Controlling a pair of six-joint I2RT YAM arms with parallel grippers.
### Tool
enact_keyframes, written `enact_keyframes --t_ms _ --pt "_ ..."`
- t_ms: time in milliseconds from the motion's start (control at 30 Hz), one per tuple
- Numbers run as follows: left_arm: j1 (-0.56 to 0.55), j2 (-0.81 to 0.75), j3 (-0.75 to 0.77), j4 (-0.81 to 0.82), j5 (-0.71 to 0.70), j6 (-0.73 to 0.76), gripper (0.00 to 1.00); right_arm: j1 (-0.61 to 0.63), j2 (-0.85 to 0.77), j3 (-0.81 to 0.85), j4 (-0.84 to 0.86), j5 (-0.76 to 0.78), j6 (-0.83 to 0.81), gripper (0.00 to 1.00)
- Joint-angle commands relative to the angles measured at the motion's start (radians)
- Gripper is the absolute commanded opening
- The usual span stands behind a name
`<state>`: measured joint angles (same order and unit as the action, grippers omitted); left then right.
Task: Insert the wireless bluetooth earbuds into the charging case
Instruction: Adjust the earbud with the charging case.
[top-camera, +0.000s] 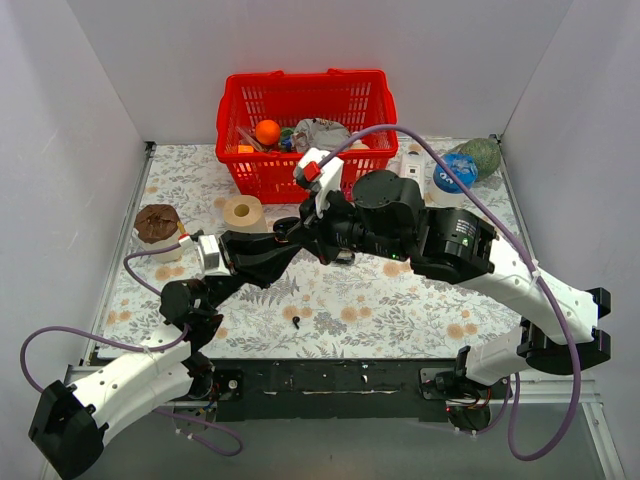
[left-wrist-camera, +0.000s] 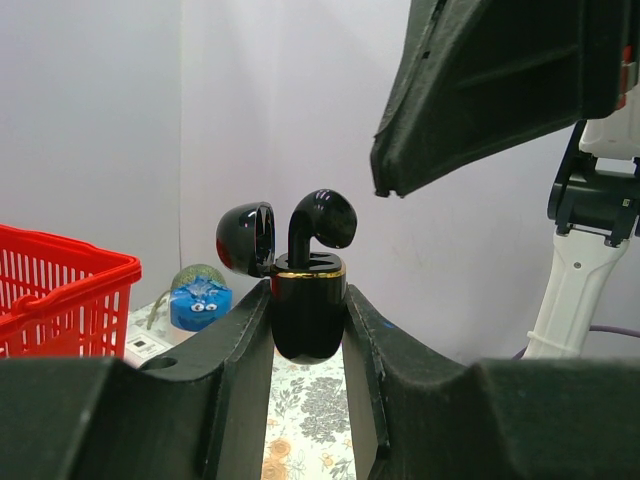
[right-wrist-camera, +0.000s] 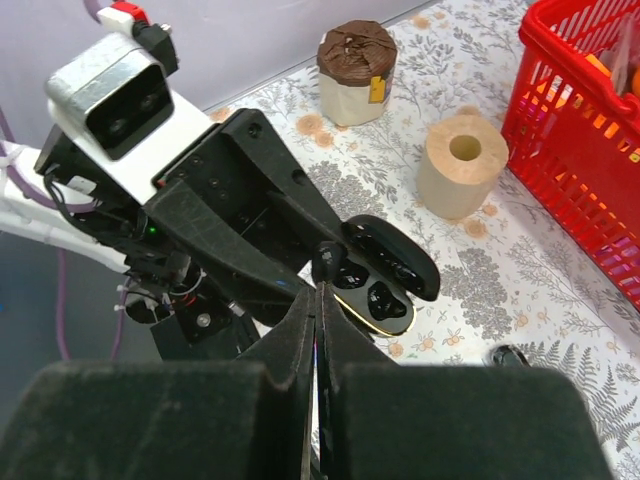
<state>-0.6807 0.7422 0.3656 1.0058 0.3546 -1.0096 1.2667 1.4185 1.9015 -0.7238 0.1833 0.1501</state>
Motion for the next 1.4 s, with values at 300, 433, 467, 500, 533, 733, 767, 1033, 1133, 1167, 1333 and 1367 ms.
enact_keyframes --t_ms 300,433,467,500,533,733,767,1033,1133,1167,1333,1367 --pt "0.001 -0.015 0.03 -0.013 0.009 0.023 0.0 0.007 0.028 0.051 0.014 -0.048 -0.015 0.01" --pt "0.001 -0.014 0.029 -0.003 0.015 0.022 0.0 0.007 0.034 0.048 0.012 -0.028 -0.018 0.01" --pt "0.001 -0.012 0.027 -0.003 0.018 0.02 0.0 0.008 0.034 0.048 0.012 -0.022 -0.018 0.01" --pt "0.001 -0.012 0.027 0.002 0.018 0.019 0.0 0.007 0.033 0.048 0.014 -0.012 -0.02 0.01" --pt "0.001 -0.012 0.026 0.004 0.02 0.017 0.0 0.007 0.03 0.047 0.017 -0.005 -0.02 0.01" --pt "0.001 -0.014 0.024 0.01 0.029 0.016 0.0 0.002 0.039 0.05 0.015 0.016 -0.024 0.01" --pt "0.001 -0.014 0.024 0.011 0.029 0.014 0.0 -0.001 0.042 0.05 0.015 0.016 -0.024 0.01" --pt "0.001 -0.017 0.026 -0.001 0.018 0.016 0.0 -0.003 0.039 0.057 0.011 0.004 -0.021 0.01" --pt "0.001 -0.023 0.026 -0.015 -0.002 0.008 0.0 -0.003 -0.002 0.019 0.033 -0.008 -0.007 0.01" --pt "0.001 -0.026 0.022 -0.013 -0.009 0.009 0.0 -0.003 -0.018 0.007 0.061 -0.016 -0.006 0.01" --pt "0.001 -0.032 0.024 -0.026 -0.011 0.009 0.0 -0.003 -0.07 -0.013 0.078 0.011 -0.006 0.38" --pt "0.001 -0.032 0.026 -0.03 -0.011 0.011 0.0 -0.003 -0.07 -0.01 0.067 0.022 -0.006 0.44"
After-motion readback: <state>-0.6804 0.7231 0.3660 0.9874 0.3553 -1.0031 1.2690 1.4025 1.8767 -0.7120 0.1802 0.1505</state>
